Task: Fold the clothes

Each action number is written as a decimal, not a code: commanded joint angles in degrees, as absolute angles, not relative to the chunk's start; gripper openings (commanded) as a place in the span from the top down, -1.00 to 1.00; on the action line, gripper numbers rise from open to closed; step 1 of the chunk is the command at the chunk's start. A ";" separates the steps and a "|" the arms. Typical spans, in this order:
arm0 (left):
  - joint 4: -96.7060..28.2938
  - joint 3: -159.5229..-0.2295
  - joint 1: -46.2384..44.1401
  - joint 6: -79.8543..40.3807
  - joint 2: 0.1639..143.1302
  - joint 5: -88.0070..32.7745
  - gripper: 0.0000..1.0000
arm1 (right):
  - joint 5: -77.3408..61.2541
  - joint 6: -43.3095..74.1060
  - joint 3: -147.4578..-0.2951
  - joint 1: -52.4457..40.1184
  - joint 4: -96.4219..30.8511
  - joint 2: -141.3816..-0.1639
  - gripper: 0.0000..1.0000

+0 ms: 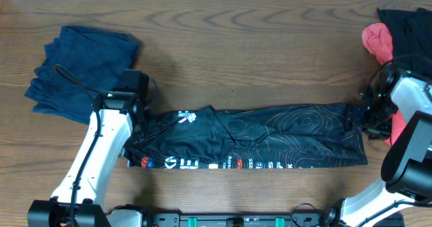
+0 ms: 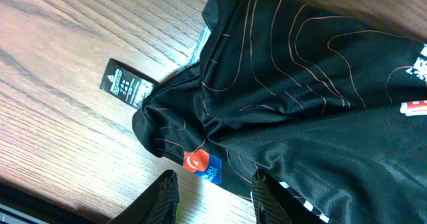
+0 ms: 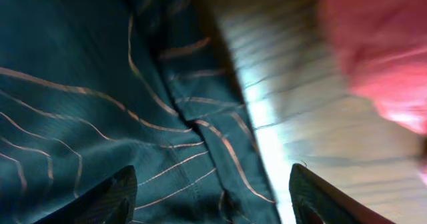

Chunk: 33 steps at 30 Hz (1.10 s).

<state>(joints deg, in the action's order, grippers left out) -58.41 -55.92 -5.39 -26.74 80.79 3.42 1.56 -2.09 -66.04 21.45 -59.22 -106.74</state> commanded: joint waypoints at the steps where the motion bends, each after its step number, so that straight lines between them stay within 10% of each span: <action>1: -58.67 -57.14 -5.17 -26.20 80.47 2.98 0.22 | -0.10 -4.64 -63.57 21.74 -57.47 -105.82 -0.48; 9: -58.70 -57.14 -5.15 -26.20 80.47 2.98 0.21 | -5.63 -6.15 -61.19 21.67 -56.75 -105.84 -0.19; 20: -58.48 -57.14 -5.17 -26.17 80.47 1.39 0.21 | -4.45 -5.15 -61.60 21.76 -56.29 -105.84 0.97; 33: -57.32 -57.14 -5.15 -25.10 80.47 -0.86 0.21 | 8.16 2.68 -81.69 22.35 -67.68 -105.62 0.97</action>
